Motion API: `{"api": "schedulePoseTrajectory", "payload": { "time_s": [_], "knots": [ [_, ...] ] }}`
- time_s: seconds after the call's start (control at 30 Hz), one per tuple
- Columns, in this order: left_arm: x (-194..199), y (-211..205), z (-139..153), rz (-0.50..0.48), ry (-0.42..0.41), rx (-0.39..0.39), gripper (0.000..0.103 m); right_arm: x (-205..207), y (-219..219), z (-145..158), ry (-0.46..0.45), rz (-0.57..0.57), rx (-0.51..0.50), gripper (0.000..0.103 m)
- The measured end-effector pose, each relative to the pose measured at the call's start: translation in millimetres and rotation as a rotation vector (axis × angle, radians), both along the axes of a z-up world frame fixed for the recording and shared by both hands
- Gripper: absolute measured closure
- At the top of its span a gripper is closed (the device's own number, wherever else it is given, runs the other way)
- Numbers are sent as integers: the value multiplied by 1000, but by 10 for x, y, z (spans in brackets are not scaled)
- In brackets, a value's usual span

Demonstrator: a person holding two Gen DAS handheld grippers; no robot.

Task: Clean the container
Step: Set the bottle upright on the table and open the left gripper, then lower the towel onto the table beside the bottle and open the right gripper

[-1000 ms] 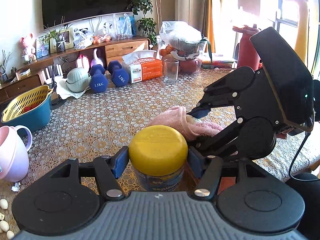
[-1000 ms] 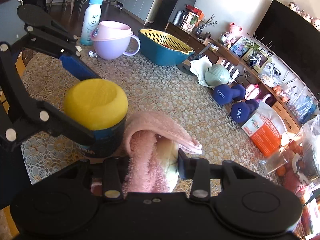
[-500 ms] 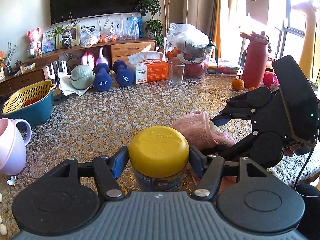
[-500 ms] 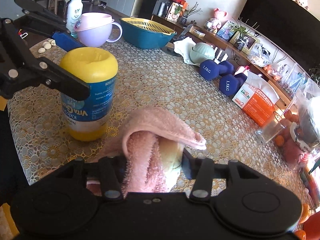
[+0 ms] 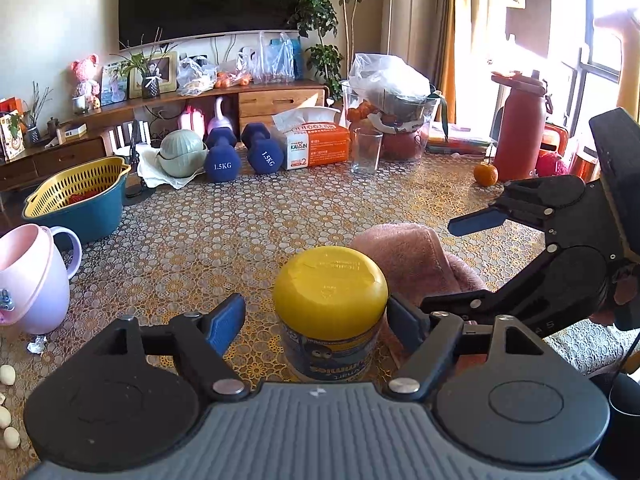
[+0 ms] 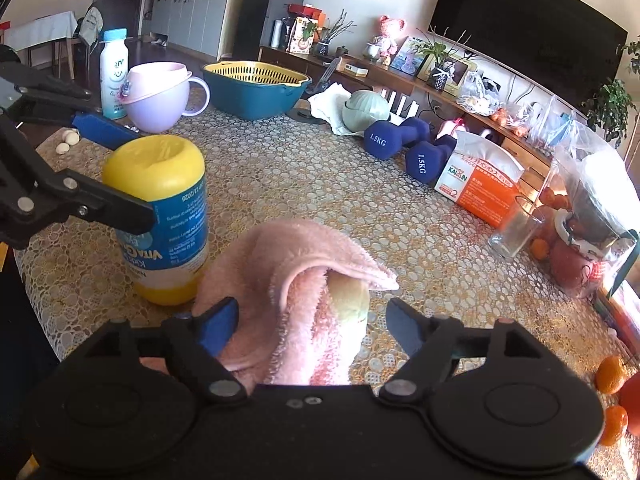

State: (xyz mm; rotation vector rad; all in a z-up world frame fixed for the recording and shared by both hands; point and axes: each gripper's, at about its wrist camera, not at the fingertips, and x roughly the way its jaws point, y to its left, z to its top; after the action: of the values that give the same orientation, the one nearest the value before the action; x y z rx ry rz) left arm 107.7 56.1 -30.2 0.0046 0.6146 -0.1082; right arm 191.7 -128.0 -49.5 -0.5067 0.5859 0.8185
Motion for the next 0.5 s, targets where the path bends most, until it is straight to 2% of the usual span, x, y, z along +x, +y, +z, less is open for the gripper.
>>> {"api": "schedulePoseTrajectory", "payload": {
  "time_s": [0.07, 0.17, 0.27, 0.5],
  "knots": [
    [-40, -6, 26, 7, -6, -1, 25, -69, -68, 72, 8, -17, 35, 16],
    [-115, -9, 66, 21, -16, -6, 17, -196, -176, 200, 12, -41, 104, 11],
    [-179, -4, 103, 40, -15, -26, 16, -324, -296, 326, 15, -68, 186, 2],
    [-345, -13, 137, 67, -6, -73, 10, -548, -531, 536, 33, -113, 339, 1]
  ]
}}
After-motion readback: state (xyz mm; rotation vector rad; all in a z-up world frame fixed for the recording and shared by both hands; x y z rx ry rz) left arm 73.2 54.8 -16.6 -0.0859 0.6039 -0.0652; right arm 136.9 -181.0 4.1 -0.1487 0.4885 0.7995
